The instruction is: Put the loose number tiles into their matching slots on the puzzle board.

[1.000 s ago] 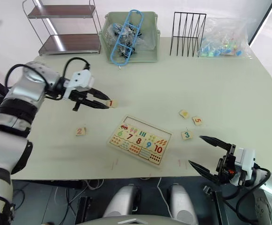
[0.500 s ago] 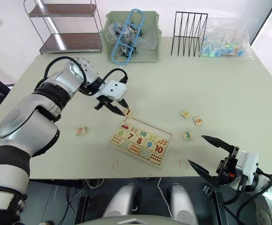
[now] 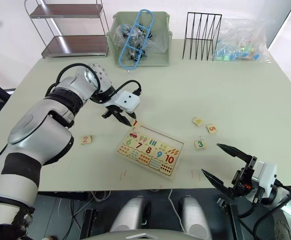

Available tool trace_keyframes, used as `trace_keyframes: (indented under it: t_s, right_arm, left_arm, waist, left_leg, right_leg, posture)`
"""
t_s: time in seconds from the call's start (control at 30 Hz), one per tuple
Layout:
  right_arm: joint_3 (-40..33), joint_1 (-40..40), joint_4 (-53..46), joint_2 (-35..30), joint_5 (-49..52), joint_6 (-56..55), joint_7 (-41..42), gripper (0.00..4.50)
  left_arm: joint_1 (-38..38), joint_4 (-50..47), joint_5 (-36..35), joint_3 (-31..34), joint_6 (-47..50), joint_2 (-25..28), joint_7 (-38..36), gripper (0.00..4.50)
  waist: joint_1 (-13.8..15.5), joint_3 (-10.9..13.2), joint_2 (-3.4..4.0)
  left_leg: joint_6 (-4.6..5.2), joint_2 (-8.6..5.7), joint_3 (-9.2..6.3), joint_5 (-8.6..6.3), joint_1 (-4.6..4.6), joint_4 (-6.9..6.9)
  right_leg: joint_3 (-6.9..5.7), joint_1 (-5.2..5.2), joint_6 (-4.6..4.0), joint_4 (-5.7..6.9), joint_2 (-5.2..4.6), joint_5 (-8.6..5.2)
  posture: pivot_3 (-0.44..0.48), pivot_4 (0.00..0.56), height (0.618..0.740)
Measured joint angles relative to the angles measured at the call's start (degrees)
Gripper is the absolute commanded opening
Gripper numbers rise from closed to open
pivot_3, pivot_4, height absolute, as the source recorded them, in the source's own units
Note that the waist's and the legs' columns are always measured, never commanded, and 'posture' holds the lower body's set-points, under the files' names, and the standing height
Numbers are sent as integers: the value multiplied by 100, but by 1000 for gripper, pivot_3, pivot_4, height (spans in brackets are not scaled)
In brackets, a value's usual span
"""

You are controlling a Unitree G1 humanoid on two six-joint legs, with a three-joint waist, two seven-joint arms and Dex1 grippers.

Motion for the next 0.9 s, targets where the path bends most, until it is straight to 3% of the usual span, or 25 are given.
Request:
trace_keyframes:
  t_s: [0.23,0.9]
  right_arm:
    - [2,-4,-3,-33,-1,10,0,4500]
    - [30,-12,-3,-30,-12,8,-32,4500]
  left_arm:
    - [38,24,270,302,34,-141,0,902]
    - [169,31,502,382,168,-360,-1,902]
  waist:
    - [-1,0,0]
    - [-4,0,0]
  left_leg:
    - [0,0,-3,0,0,0]
    - [0,-1,-6,0,1,1]
  right_leg:
    - [0,0,-1,1,0,1]
    - [0,0,-10,4,1,6]
  posture:
    - [0,150,739]
    - [0,150,739]
